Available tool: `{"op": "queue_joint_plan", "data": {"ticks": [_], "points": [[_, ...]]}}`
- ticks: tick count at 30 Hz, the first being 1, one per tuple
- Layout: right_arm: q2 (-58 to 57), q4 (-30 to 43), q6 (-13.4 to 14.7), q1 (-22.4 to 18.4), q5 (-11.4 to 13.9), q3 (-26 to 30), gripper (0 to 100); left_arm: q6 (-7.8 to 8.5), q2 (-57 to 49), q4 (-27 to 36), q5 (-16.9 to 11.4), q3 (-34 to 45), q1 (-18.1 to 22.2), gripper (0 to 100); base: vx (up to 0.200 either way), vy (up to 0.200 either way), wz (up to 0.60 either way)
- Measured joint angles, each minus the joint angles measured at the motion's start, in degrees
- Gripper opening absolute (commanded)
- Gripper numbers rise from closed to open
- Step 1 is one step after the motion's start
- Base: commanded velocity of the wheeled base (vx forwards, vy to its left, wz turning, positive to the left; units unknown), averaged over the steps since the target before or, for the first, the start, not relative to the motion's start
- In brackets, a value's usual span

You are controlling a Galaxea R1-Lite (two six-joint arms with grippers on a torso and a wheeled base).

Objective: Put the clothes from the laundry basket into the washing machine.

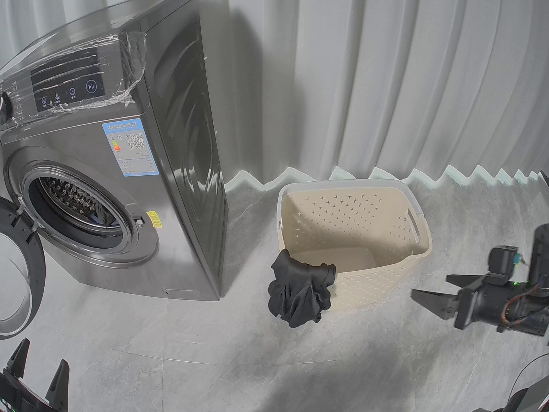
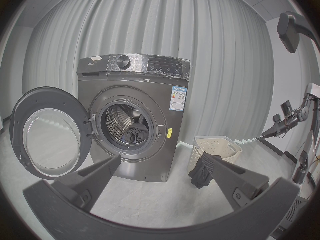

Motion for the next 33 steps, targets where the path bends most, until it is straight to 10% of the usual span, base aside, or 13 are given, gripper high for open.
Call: {"op": "queue_joint_plan", "data": {"ticks": [12, 33], "points": [[24.6, -17.9, 2.8, 8.3, -8.6, -1.4, 100, -0.93, 0.0, -0.1, 0.1, 0.0, 0.0, 100, 0.050, 0.000, 0.00], [45.6, -24.8, 3.4, 13.2, -11.7, -7.0, 100, -1.37, 0.0, -0.1, 0.2, 0.0, 0.0, 100, 0.000, 0.000, 0.00]]}}
